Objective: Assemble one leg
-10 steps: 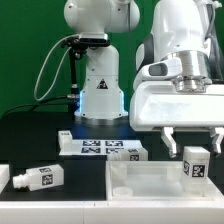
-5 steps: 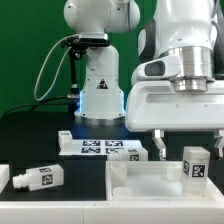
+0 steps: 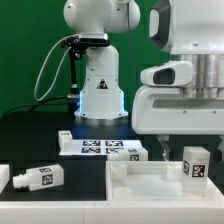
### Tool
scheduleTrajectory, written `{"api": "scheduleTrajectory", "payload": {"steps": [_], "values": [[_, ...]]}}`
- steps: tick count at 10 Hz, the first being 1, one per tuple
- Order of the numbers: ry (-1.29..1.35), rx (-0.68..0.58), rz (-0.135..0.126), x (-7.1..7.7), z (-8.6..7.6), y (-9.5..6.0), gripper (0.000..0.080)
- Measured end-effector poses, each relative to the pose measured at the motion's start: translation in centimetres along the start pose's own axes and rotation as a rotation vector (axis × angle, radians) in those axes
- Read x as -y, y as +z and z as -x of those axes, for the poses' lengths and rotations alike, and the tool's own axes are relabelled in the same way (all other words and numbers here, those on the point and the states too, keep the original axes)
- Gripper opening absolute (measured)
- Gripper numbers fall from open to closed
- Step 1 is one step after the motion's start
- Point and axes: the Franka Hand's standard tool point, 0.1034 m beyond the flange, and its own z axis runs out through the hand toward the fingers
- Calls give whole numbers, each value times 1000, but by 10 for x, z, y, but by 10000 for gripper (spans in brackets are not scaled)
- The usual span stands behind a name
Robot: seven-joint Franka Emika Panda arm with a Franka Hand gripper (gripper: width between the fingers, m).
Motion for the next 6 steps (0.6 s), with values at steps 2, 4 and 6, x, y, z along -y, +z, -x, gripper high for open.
{"api": "scheduleTrajectory", "payload": {"steps": [2, 4, 6], "values": [[31, 0, 1, -2, 1, 2, 602], [69, 0, 0, -2, 1, 2, 424], [228, 0, 0, -1, 1, 2, 284]]}}
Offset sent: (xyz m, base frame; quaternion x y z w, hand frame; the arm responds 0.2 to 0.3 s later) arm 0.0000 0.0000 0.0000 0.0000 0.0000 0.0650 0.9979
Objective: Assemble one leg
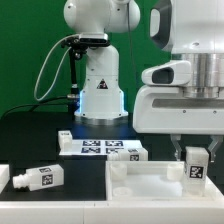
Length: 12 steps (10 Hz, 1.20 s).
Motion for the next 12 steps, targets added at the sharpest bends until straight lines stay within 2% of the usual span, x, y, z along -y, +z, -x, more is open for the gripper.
{"api": "scheduleTrajectory", "payload": {"steps": [2, 4, 6, 7, 9, 10, 12], "values": [[115, -6, -2, 1, 0, 1, 284], [390, -80, -34, 4, -1, 2, 284], [637, -80, -46, 5, -1, 2, 284], [817, -60, -64, 6, -1, 1, 284], [1073, -12, -123, 3, -4, 2, 285], [1179, 11, -144, 4, -4, 2, 285], [1222, 20, -150, 4, -4, 2, 285]]}}
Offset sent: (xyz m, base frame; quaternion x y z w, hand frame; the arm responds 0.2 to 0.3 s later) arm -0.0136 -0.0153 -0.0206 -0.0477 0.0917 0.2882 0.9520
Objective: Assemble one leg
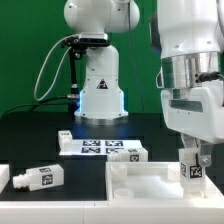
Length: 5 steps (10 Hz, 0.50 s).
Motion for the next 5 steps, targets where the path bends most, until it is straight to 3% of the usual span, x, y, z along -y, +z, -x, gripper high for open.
{"api": "scheduleTrajectory", "payload": {"steps": [1, 2, 3, 4, 5], "values": [[-38, 0, 0, 0, 0, 0, 285], [-65, -2, 0, 0, -1, 0, 464], [-286, -7, 0, 2, -3, -1, 464], [-496, -14, 9, 4, -2, -3, 605], [-609, -11, 12, 3, -2, -4, 636]]}}
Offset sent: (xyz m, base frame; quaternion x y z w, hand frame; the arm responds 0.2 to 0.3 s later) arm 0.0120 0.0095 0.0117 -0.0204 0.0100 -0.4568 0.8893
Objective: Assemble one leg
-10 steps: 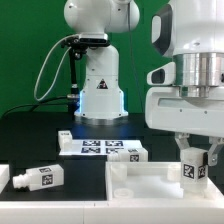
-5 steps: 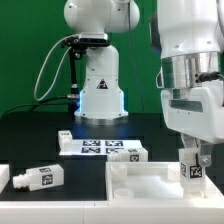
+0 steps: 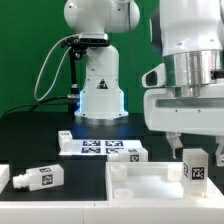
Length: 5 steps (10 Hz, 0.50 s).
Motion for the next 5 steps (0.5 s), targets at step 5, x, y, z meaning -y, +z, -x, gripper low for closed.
{"api": "scheduleTrajectory", "payload": {"steps": [5], "values": [[-520, -27, 32, 0, -5, -1, 648]]}}
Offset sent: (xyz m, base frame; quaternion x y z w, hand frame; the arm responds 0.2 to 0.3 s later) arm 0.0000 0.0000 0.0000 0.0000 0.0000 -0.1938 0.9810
